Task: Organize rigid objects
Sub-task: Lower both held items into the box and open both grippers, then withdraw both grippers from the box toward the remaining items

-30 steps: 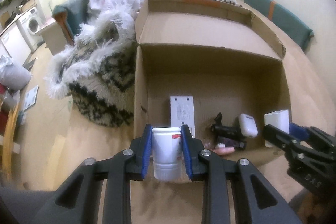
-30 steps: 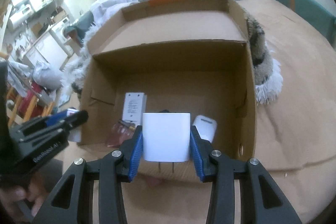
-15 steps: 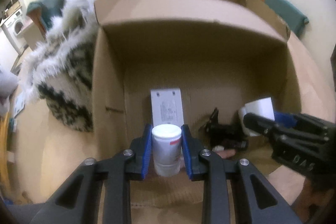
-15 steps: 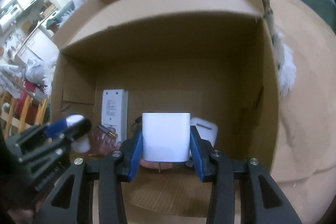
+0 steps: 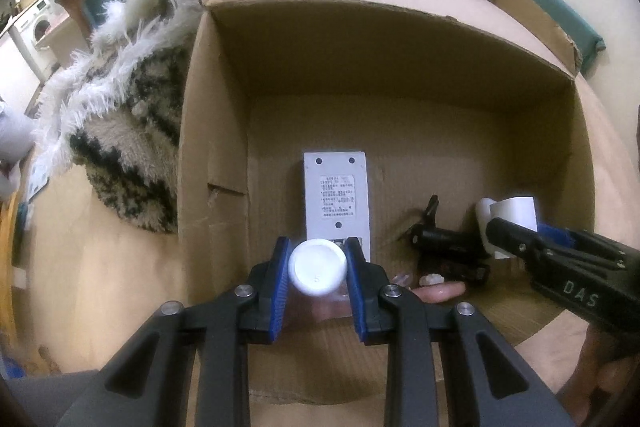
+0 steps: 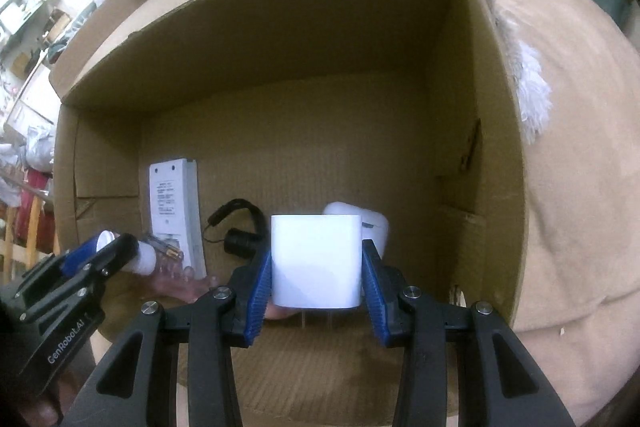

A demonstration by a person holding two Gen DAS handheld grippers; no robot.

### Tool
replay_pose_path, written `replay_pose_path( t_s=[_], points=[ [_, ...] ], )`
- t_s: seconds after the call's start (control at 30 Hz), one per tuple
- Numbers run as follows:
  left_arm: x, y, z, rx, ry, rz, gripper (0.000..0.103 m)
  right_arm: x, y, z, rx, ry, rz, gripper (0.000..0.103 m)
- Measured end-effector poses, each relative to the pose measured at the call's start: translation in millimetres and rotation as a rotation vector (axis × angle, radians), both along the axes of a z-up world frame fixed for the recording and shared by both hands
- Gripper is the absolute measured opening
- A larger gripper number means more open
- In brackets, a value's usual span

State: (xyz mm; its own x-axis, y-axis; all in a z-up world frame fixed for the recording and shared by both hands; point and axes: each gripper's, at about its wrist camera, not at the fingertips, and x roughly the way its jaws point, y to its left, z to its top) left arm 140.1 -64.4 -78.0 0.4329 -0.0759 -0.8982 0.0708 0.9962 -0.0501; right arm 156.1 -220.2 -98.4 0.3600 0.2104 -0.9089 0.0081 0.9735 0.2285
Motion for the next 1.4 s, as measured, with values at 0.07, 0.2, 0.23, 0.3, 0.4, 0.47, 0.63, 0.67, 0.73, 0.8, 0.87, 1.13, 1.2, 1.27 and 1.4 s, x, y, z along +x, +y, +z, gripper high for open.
replay_pose_path(
  t_s=[0.07,0.2,0.23,0.3,0.4,0.47,0.63,0.67,0.73,0.8,0.87,1.13,1.2,1.27,1.4],
  points=[
    [-0.3,-1.2,0.5,0.005,-0.002,0.002,0.024,0.7,0.0,-0.9,0.007,0.003,-0.004,0.044],
    [0.3,-1.1,-0.5,0.014,-0.002,-0.005,0.024,3.9,2.7,-1.5,0.008,0.000,-0.005,0.044],
    [0.4,-2.7,-1.1,0.022,0.001,-0.013,0.024,4.2,3.2,-1.1,0.006,-0.003,-0.005,0.044],
    [-0.1,-5.5,-1.0,0.031,0.005,-0.020,0.025,0.9,-3.7,2.5,0.012,-0.010,-0.005,0.044],
    [-2.7,-9.1,-0.7,0.042,0.005,-0.028,0.033,-2.1,-6.6,6.6,0.022,-0.020,-0.005,0.046],
    [-5.8,-13.0,0.4,0.056,-0.002,-0.038,0.046,-4.3,-8.0,10.4,0.029,-0.034,-0.002,0.053],
    [-11.0,-18.6,9.2,0.050,-0.039,-0.044,0.065,-8.2,-12.3,26.6,0.089,-0.105,-0.001,0.082],
    [-10.9,-19.5,11.4,0.049,-0.042,-0.046,0.065,-9.3,-13.2,29.9,0.100,-0.121,-0.001,0.092],
    [-12.9,-23.5,17.1,0.062,-0.055,-0.049,0.065,-11.4,-15.1,35.0,0.128,-0.147,0.000,0.103],
    [-14.5,-26.2,20.3,0.085,-0.065,-0.052,0.065,-12.2,-15.6,39.7,0.126,-0.160,0.002,0.103],
    [-16.4,-28.2,25.0,0.073,-0.078,-0.053,0.065,-13.2,-16.5,42.8,0.129,-0.175,0.008,0.103],
    [-19.1,-17.1,33.0,0.012,-0.089,-0.026,0.066,-20.5,-21.8,56.8,0.153,-0.226,-0.036,0.103],
    [-19.7,-15.6,34.2,0.009,-0.085,-0.019,0.066,-22.4,-24.2,59.2,0.152,-0.240,-0.051,0.103],
    [-21.6,-13.5,36.9,0.016,-0.088,-0.013,0.066,-26.5,-24.5,60.9,0.151,-0.246,-0.060,0.103],
    [-27.2,-5.7,43.7,0.007,-0.097,-0.002,0.066,-36.9,-28.0,60.4,0.154,-0.230,-0.075,0.103]
  ],
)
